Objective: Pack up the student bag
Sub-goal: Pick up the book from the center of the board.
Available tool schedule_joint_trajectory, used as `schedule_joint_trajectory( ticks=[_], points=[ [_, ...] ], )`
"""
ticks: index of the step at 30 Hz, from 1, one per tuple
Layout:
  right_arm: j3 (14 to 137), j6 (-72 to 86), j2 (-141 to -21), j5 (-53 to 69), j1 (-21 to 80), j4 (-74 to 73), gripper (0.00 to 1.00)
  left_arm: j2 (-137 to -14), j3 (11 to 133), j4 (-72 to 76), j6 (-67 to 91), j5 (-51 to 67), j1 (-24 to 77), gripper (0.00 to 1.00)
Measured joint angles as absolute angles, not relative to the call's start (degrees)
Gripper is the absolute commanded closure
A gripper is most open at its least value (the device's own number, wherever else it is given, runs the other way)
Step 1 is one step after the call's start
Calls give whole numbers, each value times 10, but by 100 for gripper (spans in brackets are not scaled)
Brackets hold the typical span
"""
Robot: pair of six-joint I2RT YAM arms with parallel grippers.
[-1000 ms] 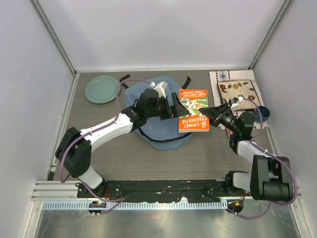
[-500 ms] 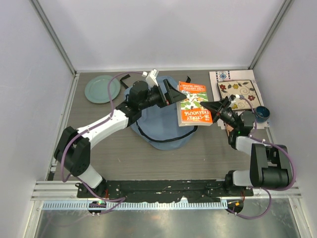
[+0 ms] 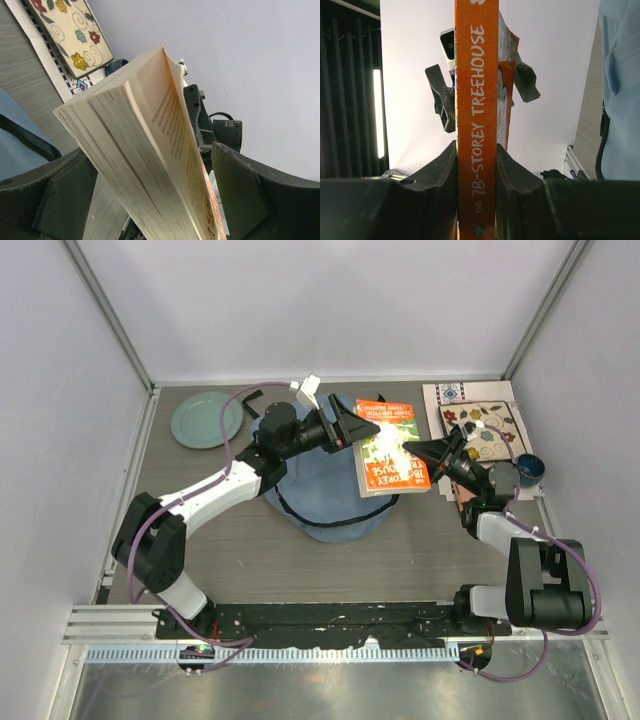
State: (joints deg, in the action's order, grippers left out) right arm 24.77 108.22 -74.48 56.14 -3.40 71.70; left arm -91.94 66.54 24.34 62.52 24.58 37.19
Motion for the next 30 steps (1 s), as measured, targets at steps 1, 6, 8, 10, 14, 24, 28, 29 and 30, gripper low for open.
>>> schedule_joint_trajectory(
  ticks=[1, 6, 8, 10, 14, 24, 28, 29, 30],
  points=[
    [249, 1082, -745, 563, -32, 717, 99, -922, 665, 247, 628, 248, 371, 27],
    [254, 1082, -745, 572, -29, 719, 99, -927, 664, 260, 643, 256, 371, 78],
    [254, 1079, -749, 576, -30, 719, 97, -927, 664, 267, 647, 260, 371, 90],
    [255, 1075, -755, 576, -30, 724, 86, -928, 664, 265, 648, 258, 370, 100],
    [255, 1069, -766, 579, -28, 727, 57, -928, 664, 256, 650, 257, 367, 100],
    [303, 790, -660, 545, -18, 421, 22, -869, 632, 189, 597, 218, 359, 100],
    [421, 580, -591, 446, -18, 138, 19, -824, 630, 139, 553, 176, 352, 100],
    [437, 555, -583, 430, -19, 106, 18, -815, 629, 128, 545, 164, 349, 100],
    [449, 529, -573, 413, -19, 74, 17, -807, 628, 119, 538, 152, 347, 100]
  ],
)
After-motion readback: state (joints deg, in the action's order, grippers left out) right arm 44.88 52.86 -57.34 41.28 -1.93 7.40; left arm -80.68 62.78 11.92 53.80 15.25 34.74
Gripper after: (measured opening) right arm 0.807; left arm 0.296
